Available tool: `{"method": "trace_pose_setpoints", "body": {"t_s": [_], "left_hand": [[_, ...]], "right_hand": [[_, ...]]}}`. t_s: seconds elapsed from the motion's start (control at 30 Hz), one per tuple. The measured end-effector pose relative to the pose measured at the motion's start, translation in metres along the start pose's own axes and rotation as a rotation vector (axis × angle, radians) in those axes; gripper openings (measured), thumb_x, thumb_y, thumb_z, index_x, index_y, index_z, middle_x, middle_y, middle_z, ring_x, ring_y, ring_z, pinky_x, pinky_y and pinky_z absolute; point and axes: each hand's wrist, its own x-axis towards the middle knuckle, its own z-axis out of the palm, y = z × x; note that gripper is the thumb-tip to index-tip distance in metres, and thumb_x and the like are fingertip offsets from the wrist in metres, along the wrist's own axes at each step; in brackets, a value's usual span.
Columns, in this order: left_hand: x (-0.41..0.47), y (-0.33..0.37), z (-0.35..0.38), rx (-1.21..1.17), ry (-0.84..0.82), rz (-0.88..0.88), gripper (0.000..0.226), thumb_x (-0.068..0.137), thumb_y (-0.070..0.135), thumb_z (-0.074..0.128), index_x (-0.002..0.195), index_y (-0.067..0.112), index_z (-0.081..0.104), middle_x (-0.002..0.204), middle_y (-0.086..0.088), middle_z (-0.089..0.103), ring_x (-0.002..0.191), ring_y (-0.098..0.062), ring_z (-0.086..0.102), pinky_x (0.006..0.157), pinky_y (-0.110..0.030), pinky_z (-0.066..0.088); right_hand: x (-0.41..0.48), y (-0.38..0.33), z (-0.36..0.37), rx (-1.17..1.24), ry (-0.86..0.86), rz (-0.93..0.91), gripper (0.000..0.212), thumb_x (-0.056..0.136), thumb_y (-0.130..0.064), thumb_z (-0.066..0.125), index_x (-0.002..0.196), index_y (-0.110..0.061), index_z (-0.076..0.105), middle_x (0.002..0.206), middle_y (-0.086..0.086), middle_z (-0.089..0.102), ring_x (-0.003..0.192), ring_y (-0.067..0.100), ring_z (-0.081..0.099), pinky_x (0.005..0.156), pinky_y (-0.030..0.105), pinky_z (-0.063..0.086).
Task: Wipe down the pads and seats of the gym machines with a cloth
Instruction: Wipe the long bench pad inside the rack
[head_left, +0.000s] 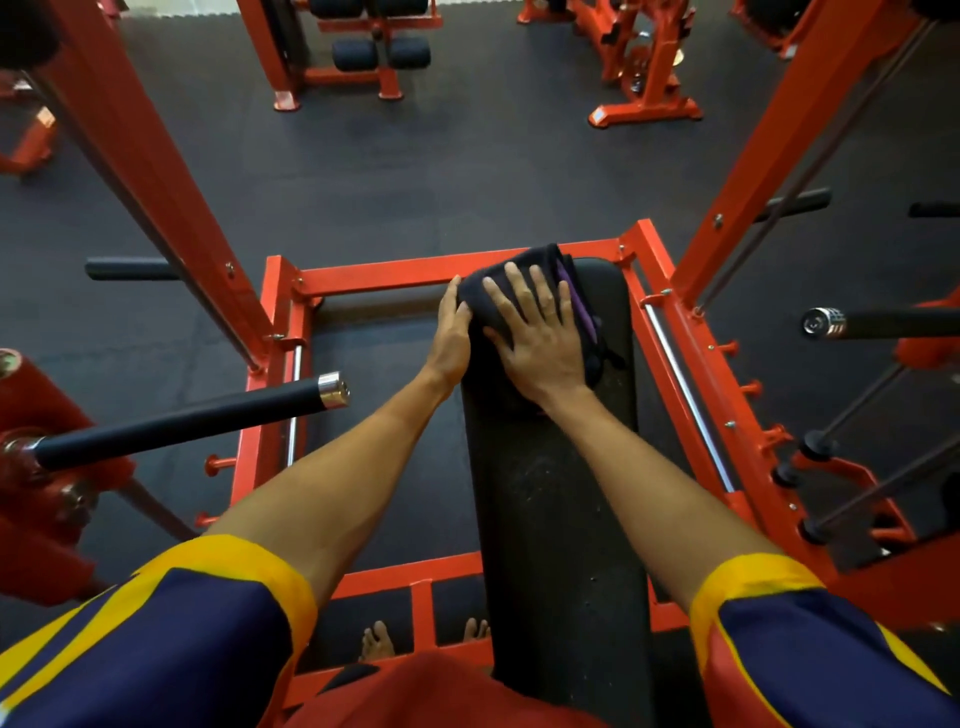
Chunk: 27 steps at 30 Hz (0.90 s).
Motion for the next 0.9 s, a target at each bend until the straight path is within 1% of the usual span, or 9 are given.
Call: {"method": "trace_pose_setpoints", "body": {"t_s": [0.07, 0.13, 0.27, 0.37, 0.47, 0.6, 0.7, 0.8, 0.9], "left_hand": [[0.003, -0.001, -0.005, 0.083, -0.031, 0.004, 0.055, 0.108, 0.023, 0.035, 0.16, 0.014, 0.018, 0.166, -0.009, 0.021, 0.152, -0.02, 0.022, 0.125, -0.039, 0.02], [0.006, -0.003, -0.008, 0.139, -0.043, 0.01, 0.055, 0.109, 0.02, 0.037, 0.16, 0.015, 0.018, 0.166, -0.008, 0.02, 0.151, -0.02, 0.022, 0.125, -0.041, 0.02], [0.011, 0.0, -0.008, 0.248, -0.001, 0.04, 0.055, 0.106, 0.013, 0.043, 0.158, 0.009, 0.024, 0.163, -0.011, 0.027, 0.149, -0.022, 0.027, 0.124, -0.036, 0.023], [0.015, 0.006, -0.006, 0.352, 0.057, 0.143, 0.054, 0.099, 0.0, 0.047, 0.152, 0.003, 0.036, 0.156, -0.016, 0.037, 0.145, -0.025, 0.036, 0.121, -0.034, 0.027], [0.022, 0.015, -0.005, 0.447, 0.033, 0.247, 0.048, 0.097, 0.007, 0.056, 0.144, 0.005, 0.048, 0.146, -0.014, 0.051, 0.136, -0.024, 0.047, 0.116, -0.033, 0.035], [0.032, 0.022, -0.003, 0.653, -0.052, 0.324, 0.052, 0.095, 0.026, 0.066, 0.143, 0.01, 0.05, 0.142, -0.009, 0.053, 0.132, -0.022, 0.048, 0.113, -0.038, 0.04], [0.037, 0.027, -0.003, 0.755, -0.068, 0.356, 0.051, 0.099, 0.029, 0.061, 0.145, 0.012, 0.048, 0.145, -0.008, 0.051, 0.135, -0.022, 0.044, 0.113, -0.038, 0.037], [0.042, 0.035, -0.002, 0.821, -0.082, 0.395, 0.048, 0.099, 0.026, 0.058, 0.144, 0.011, 0.049, 0.145, -0.008, 0.053, 0.135, -0.024, 0.046, 0.114, -0.039, 0.038], [0.047, 0.038, 0.002, 0.931, -0.123, 0.411, 0.046, 0.101, 0.027, 0.055, 0.144, 0.012, 0.049, 0.144, -0.008, 0.054, 0.132, -0.025, 0.05, 0.111, -0.039, 0.041]], "right_hand": [[-0.003, 0.03, -0.007, -0.042, -0.002, 0.01, 0.06, 0.102, -0.05, 0.049, 0.157, -0.03, 0.039, 0.166, 0.007, 0.031, 0.155, 0.031, 0.023, 0.125, 0.057, 0.015], [0.008, 0.05, -0.011, -0.098, 0.019, 0.169, 0.059, 0.101, -0.053, 0.045, 0.155, -0.03, 0.043, 0.162, 0.008, 0.038, 0.153, 0.032, 0.029, 0.125, 0.058, 0.012], [0.066, 0.021, -0.014, -0.001, -0.064, 0.447, 0.05, 0.096, -0.051, 0.045, 0.133, -0.023, 0.065, 0.136, 0.007, 0.063, 0.137, 0.032, 0.047, 0.123, 0.059, 0.014], [0.079, -0.008, -0.012, 0.05, -0.124, 0.294, 0.046, 0.096, -0.05, 0.047, 0.125, -0.022, 0.068, 0.125, 0.005, 0.069, 0.126, 0.028, 0.056, 0.123, 0.054, 0.019], [0.063, 0.019, -0.017, 0.049, -0.081, 0.183, 0.051, 0.093, -0.061, 0.047, 0.126, -0.028, 0.067, 0.121, -0.002, 0.069, 0.121, 0.024, 0.058, 0.122, 0.049, 0.025], [0.054, 0.079, -0.03, 0.052, -0.06, 0.363, 0.05, 0.089, -0.067, 0.05, 0.115, -0.029, 0.069, 0.115, 0.0, 0.069, 0.115, 0.027, 0.061, 0.111, 0.046, 0.037], [0.063, 0.074, -0.023, 0.031, 0.01, 0.542, 0.053, 0.088, -0.066, 0.049, 0.108, -0.022, 0.07, 0.109, 0.006, 0.07, 0.109, 0.033, 0.063, 0.104, 0.047, 0.04], [0.078, 0.038, -0.011, -0.008, 0.056, 0.442, 0.054, 0.085, -0.066, 0.051, 0.107, -0.023, 0.074, 0.108, 0.001, 0.073, 0.108, 0.029, 0.064, 0.111, 0.049, 0.035], [0.072, 0.046, -0.01, 0.041, 0.053, 0.299, 0.05, 0.085, -0.065, 0.053, 0.103, -0.023, 0.074, 0.1, 0.001, 0.074, 0.099, 0.029, 0.066, 0.103, 0.048, 0.042]]}}
